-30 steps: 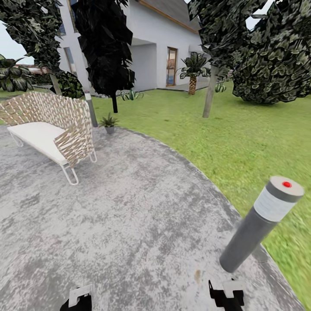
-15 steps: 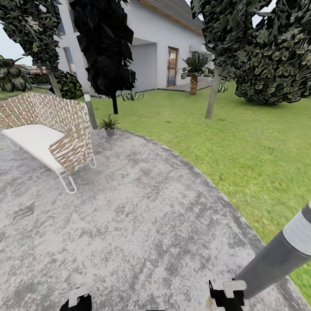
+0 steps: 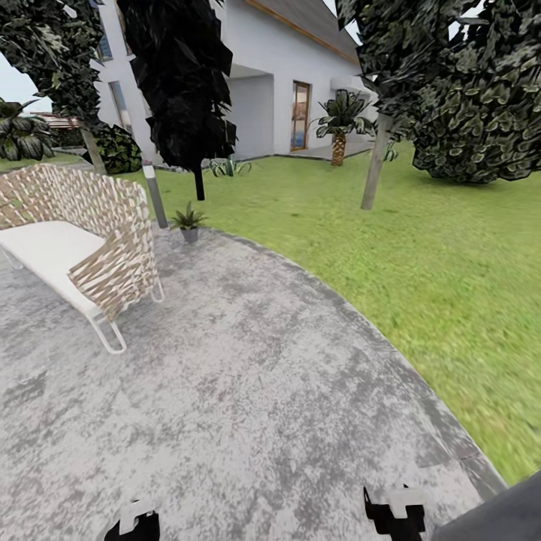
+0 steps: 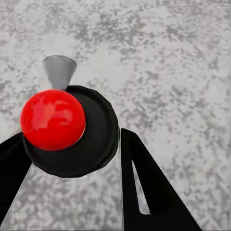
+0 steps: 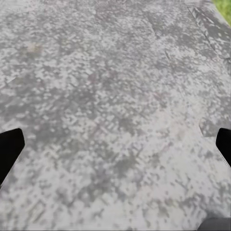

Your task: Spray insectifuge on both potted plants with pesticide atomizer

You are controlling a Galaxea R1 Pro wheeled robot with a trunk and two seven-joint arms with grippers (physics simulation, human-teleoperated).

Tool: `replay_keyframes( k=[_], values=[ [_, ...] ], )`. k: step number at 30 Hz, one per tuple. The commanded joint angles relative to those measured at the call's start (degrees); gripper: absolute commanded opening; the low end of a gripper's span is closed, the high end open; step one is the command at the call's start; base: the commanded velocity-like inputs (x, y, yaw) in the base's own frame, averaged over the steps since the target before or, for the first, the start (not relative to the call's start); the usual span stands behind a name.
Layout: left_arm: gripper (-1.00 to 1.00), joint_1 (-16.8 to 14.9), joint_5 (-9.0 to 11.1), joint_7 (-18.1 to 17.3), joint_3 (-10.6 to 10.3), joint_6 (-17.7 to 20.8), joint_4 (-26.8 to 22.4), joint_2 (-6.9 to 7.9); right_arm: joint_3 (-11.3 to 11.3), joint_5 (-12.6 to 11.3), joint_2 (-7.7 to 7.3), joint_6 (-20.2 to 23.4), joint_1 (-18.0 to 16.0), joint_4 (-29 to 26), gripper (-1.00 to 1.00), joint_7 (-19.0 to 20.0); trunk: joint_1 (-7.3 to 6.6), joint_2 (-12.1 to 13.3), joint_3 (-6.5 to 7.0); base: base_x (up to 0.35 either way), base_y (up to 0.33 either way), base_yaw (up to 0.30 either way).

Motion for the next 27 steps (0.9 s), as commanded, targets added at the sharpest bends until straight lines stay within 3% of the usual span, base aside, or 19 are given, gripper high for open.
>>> replay_keyframes(
  k=[1,27],
  values=[
    [-1.0,-0.02,0.59,0.05,-0.15,-0.21,0.03,0.01,-0.29,0.61,0.04,-0.16,-0.04,0.03,1.0,-0.3,0.02,-0.01,-0.05,0.309,0.002,0.0],
    [-1.0,-0.02,0.65,0.13,-0.15,-0.13,0.12,0.06,-0.29,0.6,0.04,-0.16,-0.04,0.89,1.0,-0.3,0.02,-0.01,-0.05,0.324,0.0,0.0]
  ],
)
